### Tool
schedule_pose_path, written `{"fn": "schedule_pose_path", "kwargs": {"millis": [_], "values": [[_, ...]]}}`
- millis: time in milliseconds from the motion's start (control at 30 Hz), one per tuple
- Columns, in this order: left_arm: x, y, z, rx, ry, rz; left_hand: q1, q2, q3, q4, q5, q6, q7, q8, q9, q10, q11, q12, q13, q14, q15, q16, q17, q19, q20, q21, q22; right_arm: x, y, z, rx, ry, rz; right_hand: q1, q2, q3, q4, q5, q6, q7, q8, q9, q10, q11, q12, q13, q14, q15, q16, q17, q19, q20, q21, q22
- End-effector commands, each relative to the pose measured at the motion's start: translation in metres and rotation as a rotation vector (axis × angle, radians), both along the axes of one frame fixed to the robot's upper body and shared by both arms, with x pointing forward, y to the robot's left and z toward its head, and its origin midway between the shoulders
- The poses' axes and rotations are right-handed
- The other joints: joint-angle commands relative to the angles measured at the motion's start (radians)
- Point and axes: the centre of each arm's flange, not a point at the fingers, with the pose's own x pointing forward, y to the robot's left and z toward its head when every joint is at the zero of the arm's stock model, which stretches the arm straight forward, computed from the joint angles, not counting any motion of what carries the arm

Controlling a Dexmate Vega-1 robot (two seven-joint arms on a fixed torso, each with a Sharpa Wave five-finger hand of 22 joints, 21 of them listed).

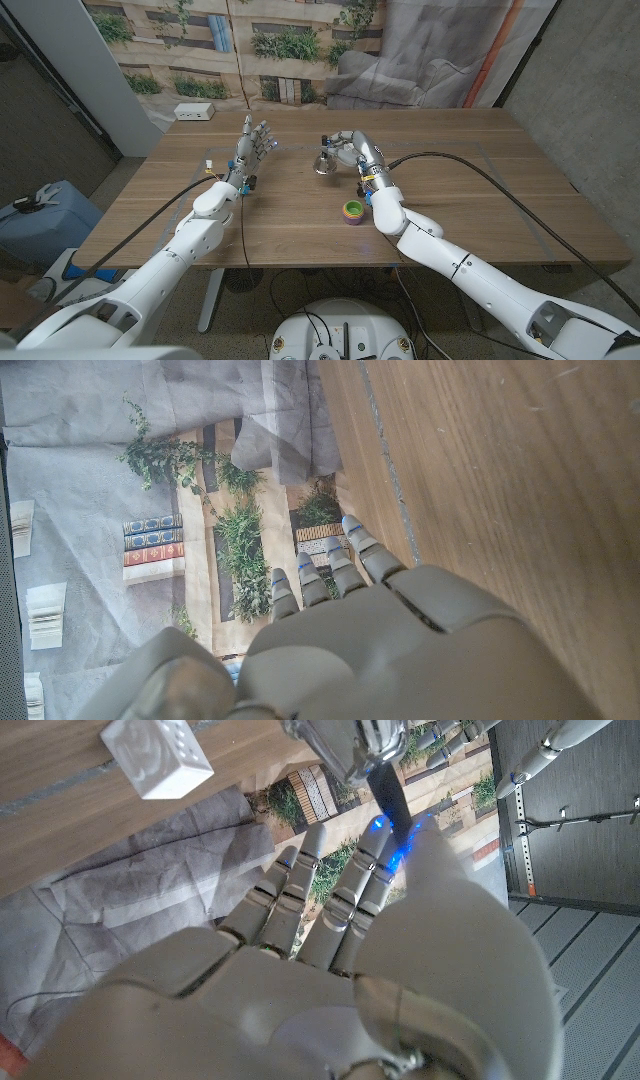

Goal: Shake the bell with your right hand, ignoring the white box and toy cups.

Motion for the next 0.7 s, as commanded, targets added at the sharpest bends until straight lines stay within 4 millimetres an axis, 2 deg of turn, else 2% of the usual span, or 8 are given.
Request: {"fn": "schedule_pose_path", "kwargs": {"millis": [33,300,700], "values": [[0.0,0.0,0.0001,0.0,0.0,0.0,0.002,0.007,-0.001,0.007,0.007,0.0,-0.006,0.006,0.004,0.003,-0.005,0.006,0.005,0.009,-0.098,0.005,0.005,0.007,0.001,0.007,0.006,-0.0021,0.0051,0.0002,-0.022,-0.134,-0.068,0.013,-0.001,-0.002,0.002,0.005,-0.002,-0.006,0.0,0.003,-0.002,-0.001,-0.001,0.003,-0.001,-0.157,0.006,0.005,0.014,-0.052,0.0,0.003],[0.0001,0.0001,0.0001,0.0,0.0,0.0,0.002,0.007,0.0,0.007,0.007,0.0,-0.006,0.006,0.004,0.002,-0.004,0.006,0.005,0.009,-0.098,0.006,0.005,0.007,0.001,0.007,0.006,-0.001,0.0084,-0.0007,-0.049,-0.21,-0.099,0.029,-0.004,-0.004,0.002,0.007,-0.004,-0.011,-0.001,0.005,-0.004,-0.002,-0.002,0.005,0.0,-0.161,0.006,0.005,0.016,-0.056,0.0,0.003],[0.0001,0.0001,0.0001,0.0,0.0,0.0,0.002,0.007,-0.001,0.007,0.007,0.0,-0.006,0.006,0.004,0.002,-0.003,0.006,0.005,0.009,-0.098,0.006,0.005,0.008,0.001,0.007,0.006,0.0013,0.0091,-0.0014,-0.042,-0.147,-0.078,0.034,-0.006,-0.012,0.013,0.008,0.004,-0.011,0.004,0.007,-0.004,-0.001,-0.002,0.007,0.006,-0.155,0.01,0.006,0.018,-0.057,-0.001,0.003]]}}
